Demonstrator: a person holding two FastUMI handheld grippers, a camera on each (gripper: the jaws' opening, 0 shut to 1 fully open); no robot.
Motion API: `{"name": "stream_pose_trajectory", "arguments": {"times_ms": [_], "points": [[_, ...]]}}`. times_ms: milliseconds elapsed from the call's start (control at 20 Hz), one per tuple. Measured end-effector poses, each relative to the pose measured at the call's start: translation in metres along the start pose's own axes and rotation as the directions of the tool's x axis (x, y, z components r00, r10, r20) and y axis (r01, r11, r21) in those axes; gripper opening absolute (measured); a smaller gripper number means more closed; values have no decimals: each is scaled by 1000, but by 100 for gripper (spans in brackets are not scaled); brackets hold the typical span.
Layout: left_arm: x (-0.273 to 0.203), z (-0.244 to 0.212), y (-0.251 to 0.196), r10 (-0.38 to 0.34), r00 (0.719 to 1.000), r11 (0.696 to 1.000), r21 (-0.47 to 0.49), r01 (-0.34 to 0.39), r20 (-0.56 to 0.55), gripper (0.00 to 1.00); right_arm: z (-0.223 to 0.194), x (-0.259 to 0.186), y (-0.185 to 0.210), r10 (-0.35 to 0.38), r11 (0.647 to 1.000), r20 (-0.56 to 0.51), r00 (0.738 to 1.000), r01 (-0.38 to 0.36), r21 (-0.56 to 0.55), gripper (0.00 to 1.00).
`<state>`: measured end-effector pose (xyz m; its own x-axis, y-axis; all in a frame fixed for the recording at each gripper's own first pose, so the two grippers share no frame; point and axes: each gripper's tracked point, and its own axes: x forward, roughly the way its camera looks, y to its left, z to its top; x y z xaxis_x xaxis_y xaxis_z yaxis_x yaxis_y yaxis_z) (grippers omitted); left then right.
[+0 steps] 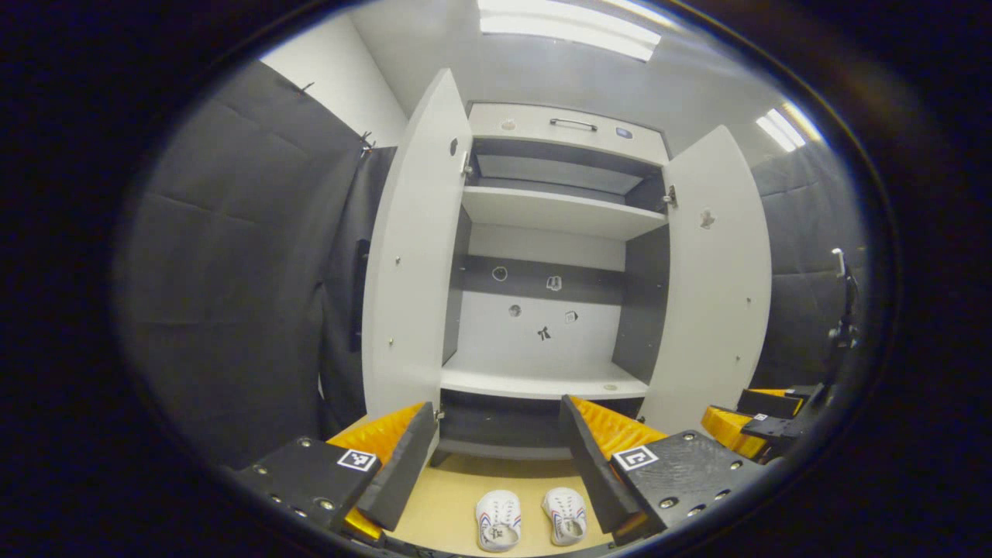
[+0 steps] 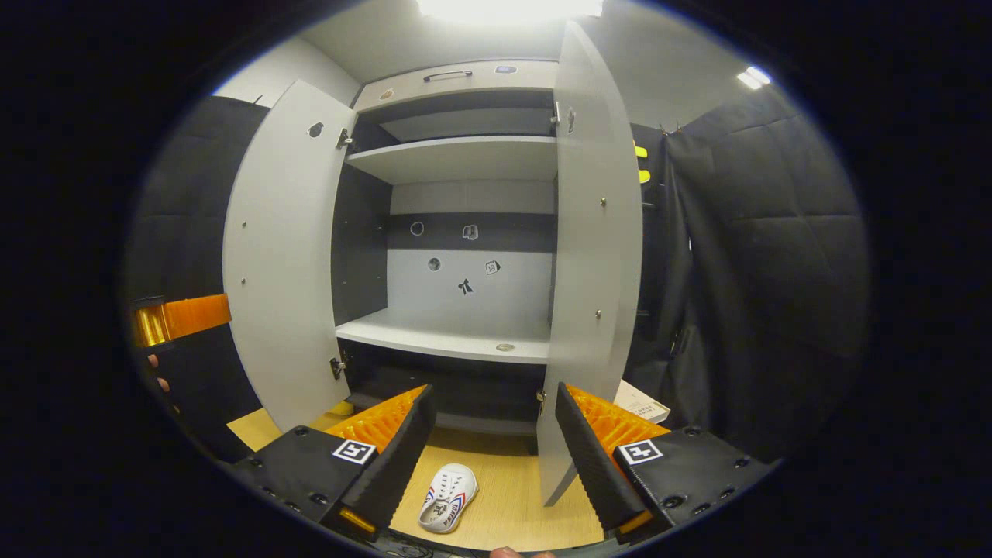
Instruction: Grab one shoe with the right hand and put it into the shoe cabinet, grab the other shoe with the left hand and put it into the shoe cabinet; then close the right door with the right hand and the left door with the left hand.
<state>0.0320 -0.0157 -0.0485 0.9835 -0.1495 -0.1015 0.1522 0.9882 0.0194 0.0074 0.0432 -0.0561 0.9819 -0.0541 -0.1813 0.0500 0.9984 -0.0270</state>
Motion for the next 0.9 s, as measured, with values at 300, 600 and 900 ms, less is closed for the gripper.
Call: {"name": "stream_pose_trajectory", "arguments": {"times_ms": [300, 600, 900], "points": [[8, -32, 40, -114, 992, 990, 73, 117, -48, 94, -17, 11, 48, -39, 999, -66, 997, 41, 30, 97], [-4, -68, 74, -197, 977, 977, 70, 203, -88, 94, -84, 29, 85, -15, 993, -281, 960, 48, 111, 98], [-20, -109, 104, -188, 969, 975, 92, 204, -158, 94, -130, 43, 105, 21, 994, -407, 913, 23, 102, 98]]}}
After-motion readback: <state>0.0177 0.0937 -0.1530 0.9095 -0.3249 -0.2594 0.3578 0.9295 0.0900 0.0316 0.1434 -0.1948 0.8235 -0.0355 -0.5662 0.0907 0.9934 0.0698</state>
